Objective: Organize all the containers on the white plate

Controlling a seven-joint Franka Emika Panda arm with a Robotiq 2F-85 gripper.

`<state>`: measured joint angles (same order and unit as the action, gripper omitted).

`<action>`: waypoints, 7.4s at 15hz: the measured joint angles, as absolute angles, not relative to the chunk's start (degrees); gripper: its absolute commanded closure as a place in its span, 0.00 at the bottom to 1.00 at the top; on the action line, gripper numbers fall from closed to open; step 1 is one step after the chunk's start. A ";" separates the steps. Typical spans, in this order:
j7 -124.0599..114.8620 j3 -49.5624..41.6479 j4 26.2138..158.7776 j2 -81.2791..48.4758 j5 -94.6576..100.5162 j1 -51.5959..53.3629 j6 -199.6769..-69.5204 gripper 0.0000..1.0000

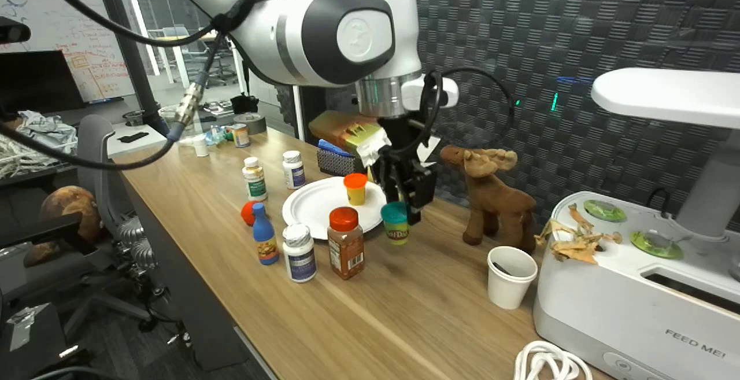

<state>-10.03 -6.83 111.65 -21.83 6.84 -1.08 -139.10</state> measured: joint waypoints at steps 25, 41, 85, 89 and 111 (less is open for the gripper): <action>10.13 2.51 106.15 -26.71 7.51 2.33 -140.48 0.73; 18.73 2.56 106.17 -28.43 7.68 1.08 -143.37 0.15; -20.08 -3.53 134.14 -3.61 10.43 -0.96 -142.29 0.32; -20.03 -3.61 133.82 -4.84 9.16 -1.53 -142.29 0.66; -19.72 -3.55 130.18 -8.21 8.05 -1.15 -142.05 0.00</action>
